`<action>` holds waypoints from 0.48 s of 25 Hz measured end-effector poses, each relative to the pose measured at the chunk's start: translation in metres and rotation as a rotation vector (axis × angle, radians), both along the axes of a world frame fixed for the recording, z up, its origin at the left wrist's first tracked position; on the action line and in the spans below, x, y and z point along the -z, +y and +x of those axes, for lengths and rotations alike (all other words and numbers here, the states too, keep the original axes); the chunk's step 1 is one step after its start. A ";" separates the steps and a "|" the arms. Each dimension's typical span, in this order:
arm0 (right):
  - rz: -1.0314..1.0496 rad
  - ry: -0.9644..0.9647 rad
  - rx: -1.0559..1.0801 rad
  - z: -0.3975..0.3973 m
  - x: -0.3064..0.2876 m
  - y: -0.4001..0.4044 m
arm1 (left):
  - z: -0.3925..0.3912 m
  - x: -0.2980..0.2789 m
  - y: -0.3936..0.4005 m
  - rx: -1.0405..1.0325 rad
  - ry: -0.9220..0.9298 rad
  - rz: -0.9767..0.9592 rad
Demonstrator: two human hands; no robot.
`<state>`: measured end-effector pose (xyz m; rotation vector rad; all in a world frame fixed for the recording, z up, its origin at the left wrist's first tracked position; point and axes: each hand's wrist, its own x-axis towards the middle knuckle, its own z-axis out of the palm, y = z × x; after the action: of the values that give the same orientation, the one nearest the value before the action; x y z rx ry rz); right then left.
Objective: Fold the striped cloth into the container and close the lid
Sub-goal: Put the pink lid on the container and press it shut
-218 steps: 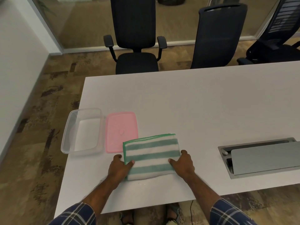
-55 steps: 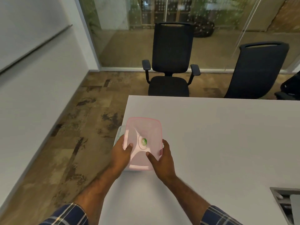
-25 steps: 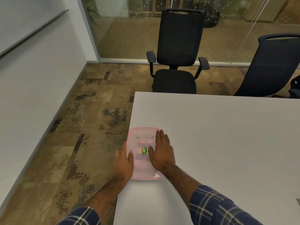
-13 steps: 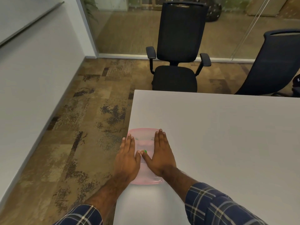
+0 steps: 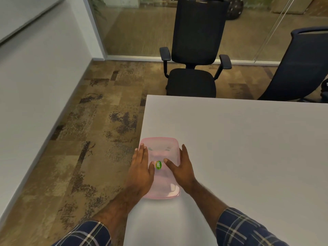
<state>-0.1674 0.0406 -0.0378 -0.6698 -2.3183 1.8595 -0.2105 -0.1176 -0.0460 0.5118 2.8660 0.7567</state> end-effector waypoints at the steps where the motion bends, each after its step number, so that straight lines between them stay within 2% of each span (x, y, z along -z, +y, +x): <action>1: -0.010 -0.003 0.014 0.001 0.000 0.001 | 0.000 0.000 0.000 0.003 -0.006 0.006; 8: 0.063 0.001 -0.021 0.005 -0.004 0.000 | 0.000 0.000 0.003 0.002 -0.012 -0.016; 12: 0.199 -0.066 -0.107 0.006 -0.003 -0.004 | 0.003 0.001 0.003 -0.007 0.002 -0.060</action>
<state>-0.1617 0.0363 -0.0344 -0.6012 -2.5843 1.6392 -0.2072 -0.1144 -0.0465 0.4959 2.8836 0.6692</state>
